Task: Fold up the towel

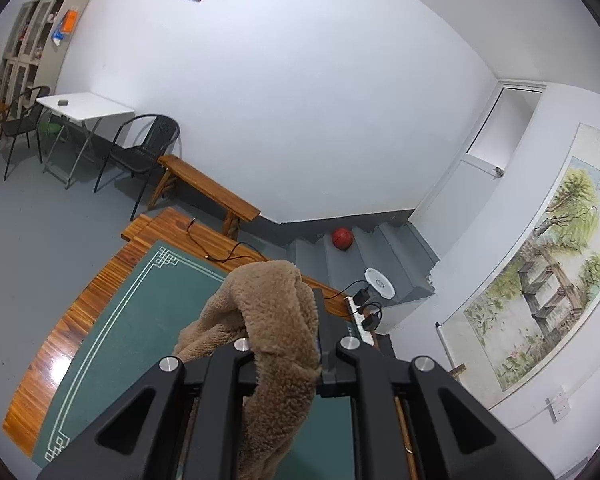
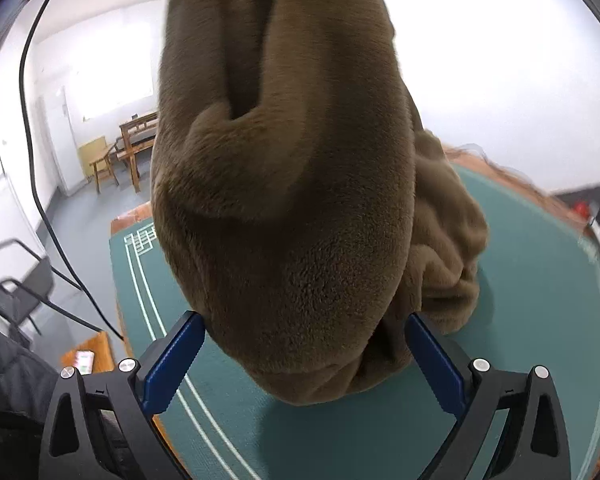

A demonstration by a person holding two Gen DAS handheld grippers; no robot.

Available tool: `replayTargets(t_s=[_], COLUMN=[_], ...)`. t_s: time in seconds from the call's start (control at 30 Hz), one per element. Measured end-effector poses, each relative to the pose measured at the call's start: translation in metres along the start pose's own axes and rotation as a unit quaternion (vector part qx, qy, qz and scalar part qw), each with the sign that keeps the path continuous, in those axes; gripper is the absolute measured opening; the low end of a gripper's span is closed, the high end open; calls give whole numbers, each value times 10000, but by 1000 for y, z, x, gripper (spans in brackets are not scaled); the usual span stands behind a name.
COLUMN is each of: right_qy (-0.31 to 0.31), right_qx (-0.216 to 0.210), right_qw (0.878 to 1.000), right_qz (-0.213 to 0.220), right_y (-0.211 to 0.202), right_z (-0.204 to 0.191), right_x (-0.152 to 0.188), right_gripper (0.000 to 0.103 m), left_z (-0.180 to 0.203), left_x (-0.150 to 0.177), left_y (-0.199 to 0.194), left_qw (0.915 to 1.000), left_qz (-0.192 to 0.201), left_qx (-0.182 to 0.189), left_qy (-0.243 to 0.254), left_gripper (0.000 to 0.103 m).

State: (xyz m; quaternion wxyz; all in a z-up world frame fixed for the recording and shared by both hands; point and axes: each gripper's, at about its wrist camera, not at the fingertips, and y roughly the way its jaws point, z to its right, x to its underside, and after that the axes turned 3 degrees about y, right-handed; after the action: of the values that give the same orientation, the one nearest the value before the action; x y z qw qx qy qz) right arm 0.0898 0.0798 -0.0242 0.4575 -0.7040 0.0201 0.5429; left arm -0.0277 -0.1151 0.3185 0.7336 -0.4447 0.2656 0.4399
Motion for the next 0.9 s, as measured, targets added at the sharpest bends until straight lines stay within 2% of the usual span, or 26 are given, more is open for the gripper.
replayTargets(t_s=[0.1,0.13,0.17,0.2,0.23,0.33,0.4,0.5,0.63,0.77,0.9], right_qy=[-191,-213,-173,-75,51,819,1295,1733,1864,1608,1237], right_qx=[437,650,812,865,906,915,1193,1887,2860,3351,3605], right_qw=[9985,9971,9960,9959,9957,9914,9805,9508,8894,8379,7911], right_qz=[280,327,321,261,190,455,875,1742,3038,3999,4785], right_y=[10,15,20,25,27,2,-34,-104,-206,-285,-343], right_z=[-17,-21,-23,-21,-18,15,43,84,121,125,95], right_x=[3,4,3,1,-2,-14,-25,-48,-85,-122,-149], right_gripper=[102,94,82,48,29,17,15,15,15,15,15], left_z=[18,24,31,37,41,45,37,21,6,0,-8], left_x=[2,2,1,0,0,-3,-8,-12,-9,5,24], left_y=[-11,-15,-20,-25,-31,-54,-75,-105,-140,-167,-191], left_qw=[9999,9998,9997,9995,9993,9982,9964,9924,9857,9764,9666], left_qz=[114,155,204,253,304,563,842,1226,1673,2146,2556], left_qx=[57,84,103,122,132,68,10,-11,154,239,161], left_qy=[31,42,82,120,143,216,120,-57,-133,-44,-72], left_gripper=[13,13,13,13,13,14,14,14,14,14,14])
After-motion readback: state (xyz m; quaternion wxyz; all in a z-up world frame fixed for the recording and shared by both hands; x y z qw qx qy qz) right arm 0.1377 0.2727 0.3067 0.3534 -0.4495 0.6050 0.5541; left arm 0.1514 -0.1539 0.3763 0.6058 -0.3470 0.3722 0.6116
